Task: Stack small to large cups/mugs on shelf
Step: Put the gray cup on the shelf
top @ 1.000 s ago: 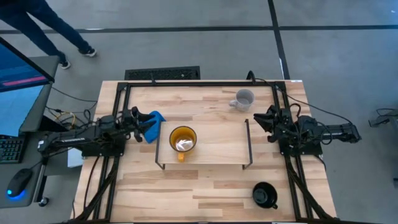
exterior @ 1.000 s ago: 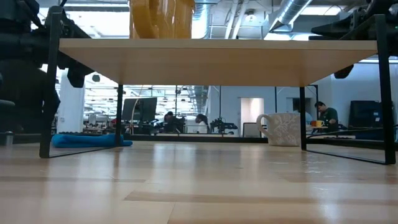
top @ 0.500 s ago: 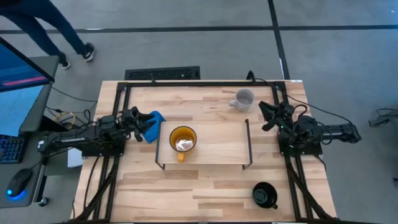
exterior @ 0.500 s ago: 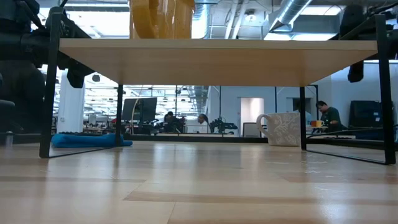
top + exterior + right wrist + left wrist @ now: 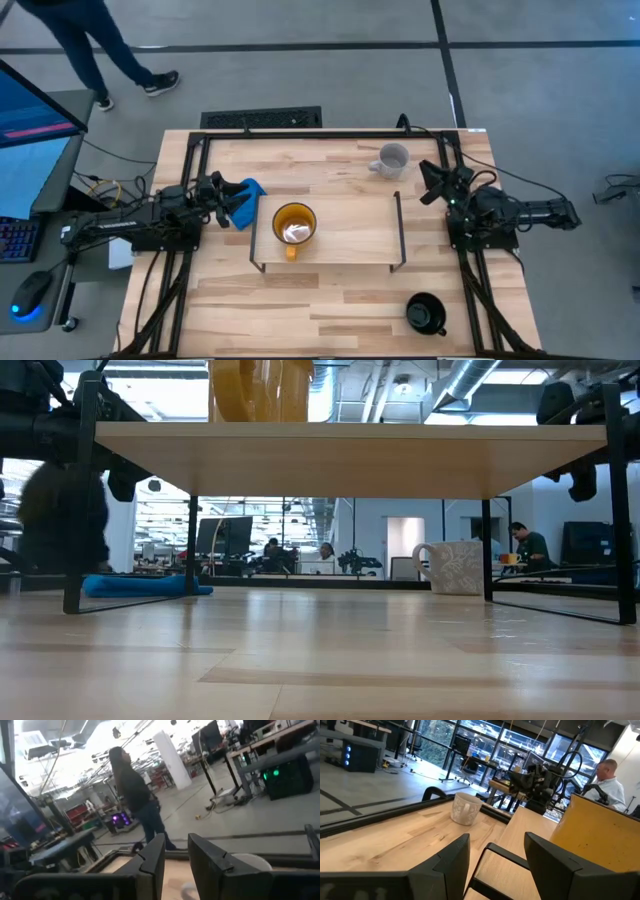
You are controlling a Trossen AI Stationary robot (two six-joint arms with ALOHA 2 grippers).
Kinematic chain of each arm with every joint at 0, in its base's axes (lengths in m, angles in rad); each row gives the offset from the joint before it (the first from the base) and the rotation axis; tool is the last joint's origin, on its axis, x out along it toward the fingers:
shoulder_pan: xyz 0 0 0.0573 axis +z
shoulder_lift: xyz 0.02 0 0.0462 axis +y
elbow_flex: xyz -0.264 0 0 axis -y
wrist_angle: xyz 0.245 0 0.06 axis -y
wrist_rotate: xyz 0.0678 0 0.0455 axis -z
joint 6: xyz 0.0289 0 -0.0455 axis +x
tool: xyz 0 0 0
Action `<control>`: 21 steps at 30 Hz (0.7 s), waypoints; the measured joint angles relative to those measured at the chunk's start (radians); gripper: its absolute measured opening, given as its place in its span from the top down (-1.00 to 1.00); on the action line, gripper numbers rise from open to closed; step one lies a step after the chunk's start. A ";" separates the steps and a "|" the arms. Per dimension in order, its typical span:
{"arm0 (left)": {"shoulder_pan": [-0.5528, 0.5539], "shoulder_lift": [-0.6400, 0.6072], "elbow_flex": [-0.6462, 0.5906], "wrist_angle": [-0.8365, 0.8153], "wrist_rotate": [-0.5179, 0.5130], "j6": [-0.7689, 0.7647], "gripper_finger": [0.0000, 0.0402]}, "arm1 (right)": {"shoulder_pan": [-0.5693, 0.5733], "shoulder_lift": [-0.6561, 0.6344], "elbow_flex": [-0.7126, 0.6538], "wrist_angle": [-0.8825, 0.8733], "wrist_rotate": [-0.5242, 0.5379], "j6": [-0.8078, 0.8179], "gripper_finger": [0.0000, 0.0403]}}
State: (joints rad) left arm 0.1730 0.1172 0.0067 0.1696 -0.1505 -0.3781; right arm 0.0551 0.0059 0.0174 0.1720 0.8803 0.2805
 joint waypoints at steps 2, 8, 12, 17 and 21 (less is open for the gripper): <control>0.000 0.000 0.000 0.000 0.000 -0.009 0.11 | 0.000 0.000 0.000 -0.025 -0.004 0.031 0.47; 0.000 0.000 0.000 0.000 0.000 -0.010 0.11 | 0.000 0.000 0.007 -0.052 -0.014 0.060 0.47; 0.000 0.000 0.000 0.000 -0.007 -0.010 0.11 | 0.000 0.007 0.045 -0.048 -0.015 0.135 0.47; 0.000 0.000 0.000 -0.001 -0.042 -0.011 0.11 | 0.000 0.053 0.115 -0.045 -0.018 0.233 0.47; 0.000 0.000 0.000 -0.002 -0.050 -0.011 0.11 | 0.000 0.140 0.182 -0.044 -0.019 0.269 0.47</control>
State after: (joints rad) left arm 0.1726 0.1171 0.0067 0.1679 -0.2003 -0.3893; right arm 0.0551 0.1461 0.1998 0.1284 0.8616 0.5499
